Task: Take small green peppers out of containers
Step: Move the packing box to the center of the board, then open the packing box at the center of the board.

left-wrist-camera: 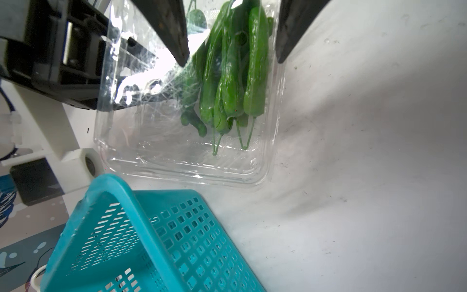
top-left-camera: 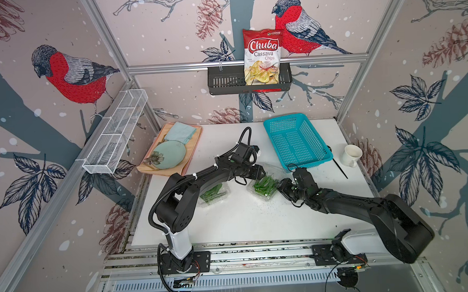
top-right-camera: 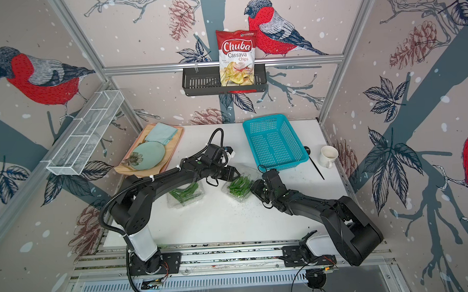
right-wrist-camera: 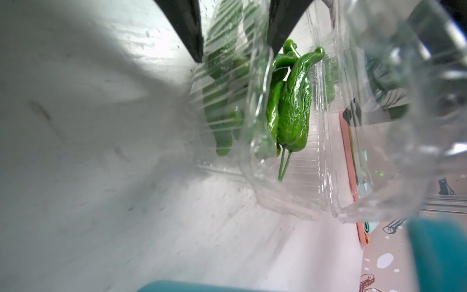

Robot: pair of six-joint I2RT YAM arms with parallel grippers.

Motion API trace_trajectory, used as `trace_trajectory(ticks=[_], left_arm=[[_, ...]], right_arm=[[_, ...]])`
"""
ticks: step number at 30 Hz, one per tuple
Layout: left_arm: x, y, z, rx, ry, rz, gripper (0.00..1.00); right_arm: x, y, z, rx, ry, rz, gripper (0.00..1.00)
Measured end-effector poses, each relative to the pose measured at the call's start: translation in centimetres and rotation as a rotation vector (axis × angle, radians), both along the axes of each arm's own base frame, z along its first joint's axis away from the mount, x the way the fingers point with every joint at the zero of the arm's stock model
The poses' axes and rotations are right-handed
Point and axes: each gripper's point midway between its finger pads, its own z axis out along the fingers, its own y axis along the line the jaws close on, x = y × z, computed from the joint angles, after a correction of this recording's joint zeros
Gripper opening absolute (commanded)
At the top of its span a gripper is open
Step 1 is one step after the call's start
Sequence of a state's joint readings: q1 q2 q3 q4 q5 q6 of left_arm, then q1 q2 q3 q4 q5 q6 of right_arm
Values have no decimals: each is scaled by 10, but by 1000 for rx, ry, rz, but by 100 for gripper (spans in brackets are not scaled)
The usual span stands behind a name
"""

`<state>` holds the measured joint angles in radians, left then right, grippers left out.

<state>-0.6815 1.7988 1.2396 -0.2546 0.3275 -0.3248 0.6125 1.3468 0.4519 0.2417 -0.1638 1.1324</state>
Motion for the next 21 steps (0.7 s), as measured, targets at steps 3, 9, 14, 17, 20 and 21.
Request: trace_trajectory(ticks=[3, 9, 14, 17, 20, 21], left_arm=[[0, -1, 3, 47, -59, 13, 67], [-6, 12, 0, 204, -162, 50, 92], [1, 30, 14, 305, -231, 140, 99], [-2, 36, 30, 327, -261, 174, 99], [-10, 36, 50, 312, -284, 187, 99], [-15, 35, 57, 306, -292, 188, 99]], right_arm=[[-4, -4, -3, -21, 18, -6, 32], [-9, -10, -13, -37, 62, -26, 23], [-9, -6, -13, -36, 70, -19, 13], [-10, -6, -13, -38, 84, -23, 10], [-11, -6, -13, -40, 98, -29, 10], [-11, -6, -12, -42, 101, -29, 9]])
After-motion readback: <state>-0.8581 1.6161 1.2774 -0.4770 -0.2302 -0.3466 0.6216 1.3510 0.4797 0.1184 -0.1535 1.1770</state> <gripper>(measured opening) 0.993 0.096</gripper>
